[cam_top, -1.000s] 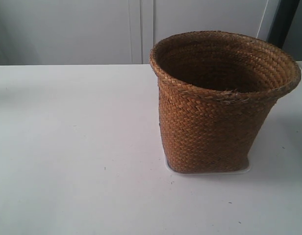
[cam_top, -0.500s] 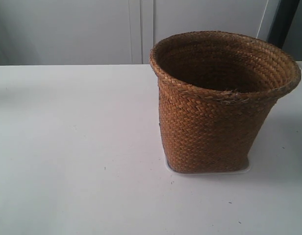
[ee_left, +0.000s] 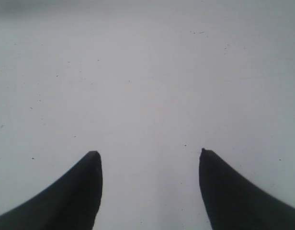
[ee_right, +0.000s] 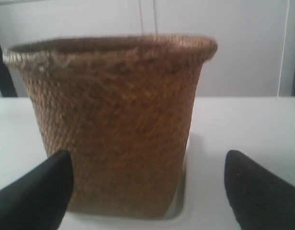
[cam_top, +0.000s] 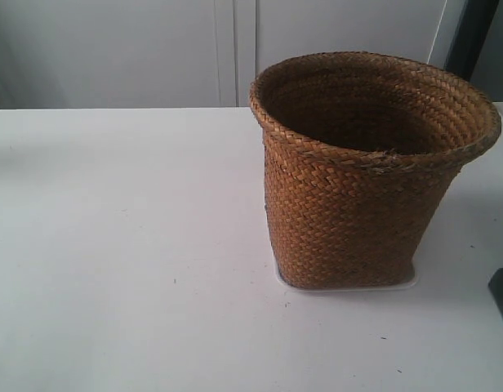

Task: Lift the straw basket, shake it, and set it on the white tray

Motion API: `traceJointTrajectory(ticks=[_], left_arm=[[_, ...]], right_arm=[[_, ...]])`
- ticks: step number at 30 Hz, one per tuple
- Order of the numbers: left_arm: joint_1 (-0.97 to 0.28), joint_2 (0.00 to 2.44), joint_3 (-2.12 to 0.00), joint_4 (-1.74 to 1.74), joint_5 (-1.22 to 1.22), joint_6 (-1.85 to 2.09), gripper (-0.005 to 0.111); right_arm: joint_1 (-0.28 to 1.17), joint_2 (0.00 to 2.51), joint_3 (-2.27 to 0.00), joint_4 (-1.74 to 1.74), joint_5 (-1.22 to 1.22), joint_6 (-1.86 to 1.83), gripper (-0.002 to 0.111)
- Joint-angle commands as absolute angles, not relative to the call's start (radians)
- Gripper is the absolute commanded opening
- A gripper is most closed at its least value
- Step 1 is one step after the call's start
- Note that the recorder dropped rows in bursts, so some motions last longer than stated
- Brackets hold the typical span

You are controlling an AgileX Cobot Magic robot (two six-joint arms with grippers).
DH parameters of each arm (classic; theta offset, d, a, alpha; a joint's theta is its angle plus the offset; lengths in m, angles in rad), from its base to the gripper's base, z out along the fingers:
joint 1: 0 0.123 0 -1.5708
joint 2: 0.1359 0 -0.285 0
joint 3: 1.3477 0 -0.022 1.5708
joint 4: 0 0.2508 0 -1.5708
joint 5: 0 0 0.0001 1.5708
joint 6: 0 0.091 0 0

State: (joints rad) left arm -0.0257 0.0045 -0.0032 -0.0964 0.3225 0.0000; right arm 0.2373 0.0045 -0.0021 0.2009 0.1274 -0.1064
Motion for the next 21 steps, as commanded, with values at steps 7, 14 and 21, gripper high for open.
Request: traceJointTrajectory(ticks=[7, 14, 21], left_arm=[[-0.023, 0.0, 0.0, -0.106, 0.353, 0.0, 0.063], [-0.023, 0.0, 0.0, -0.106, 0.353, 0.0, 0.063], [-0.023, 0.0, 0.0, -0.106, 0.353, 0.0, 0.063]], right_arm=[[0.238, 0.0, 0.0, 0.086, 0.342, -0.135, 0.08], [0.238, 0.0, 0.0, 0.096, 0.342, -0.129, 0.08], [0.238, 0.0, 0.0, 0.096, 0.342, -0.129, 0.08]])
